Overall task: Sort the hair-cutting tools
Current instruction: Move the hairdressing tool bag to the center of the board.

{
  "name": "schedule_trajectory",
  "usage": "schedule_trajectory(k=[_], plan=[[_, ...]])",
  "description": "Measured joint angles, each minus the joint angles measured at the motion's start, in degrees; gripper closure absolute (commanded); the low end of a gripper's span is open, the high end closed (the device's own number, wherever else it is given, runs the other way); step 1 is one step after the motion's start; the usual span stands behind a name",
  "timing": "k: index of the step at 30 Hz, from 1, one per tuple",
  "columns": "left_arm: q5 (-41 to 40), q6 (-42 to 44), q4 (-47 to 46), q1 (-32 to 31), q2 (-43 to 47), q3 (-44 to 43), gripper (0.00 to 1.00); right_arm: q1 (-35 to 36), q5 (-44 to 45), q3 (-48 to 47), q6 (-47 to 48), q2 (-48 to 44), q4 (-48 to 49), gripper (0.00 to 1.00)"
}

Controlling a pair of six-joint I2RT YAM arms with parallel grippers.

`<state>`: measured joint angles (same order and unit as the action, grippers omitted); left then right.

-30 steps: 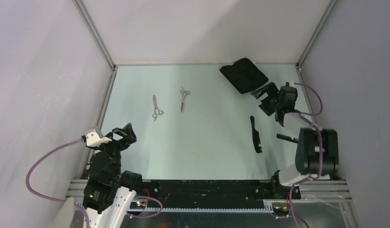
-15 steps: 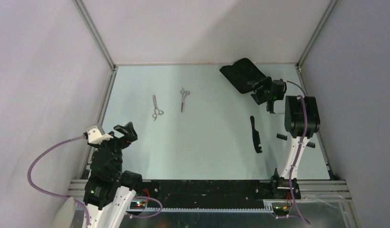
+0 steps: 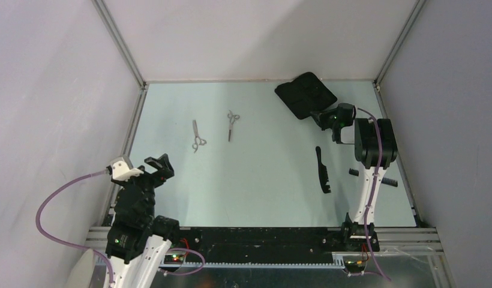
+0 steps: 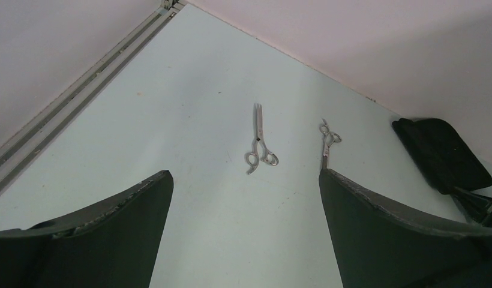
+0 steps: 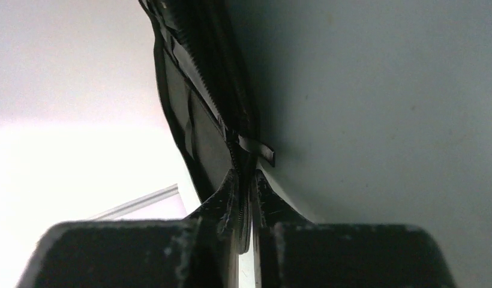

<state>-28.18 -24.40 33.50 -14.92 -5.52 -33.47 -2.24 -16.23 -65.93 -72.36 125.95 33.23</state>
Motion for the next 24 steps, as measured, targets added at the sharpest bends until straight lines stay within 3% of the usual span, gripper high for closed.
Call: schedule_trajectory(k=[5,15,24], plan=[[0.33,0.00,-0.02,0.00,1.03,0.15,0.02,1.03,-0.72,4.57,0.55,-4.81,0.09,1.00],[2.19,-0.02,0.07,0.00,2.67,0.17,0.02,5.70,-8.70,24.17,1.46,-25.27,3.15,1.00],[5.46,0.48,0.11,0.00,3.63,0.17,0.02,11.67,-15.26,38.49,7.37,-50.14,-6.75,1.00]])
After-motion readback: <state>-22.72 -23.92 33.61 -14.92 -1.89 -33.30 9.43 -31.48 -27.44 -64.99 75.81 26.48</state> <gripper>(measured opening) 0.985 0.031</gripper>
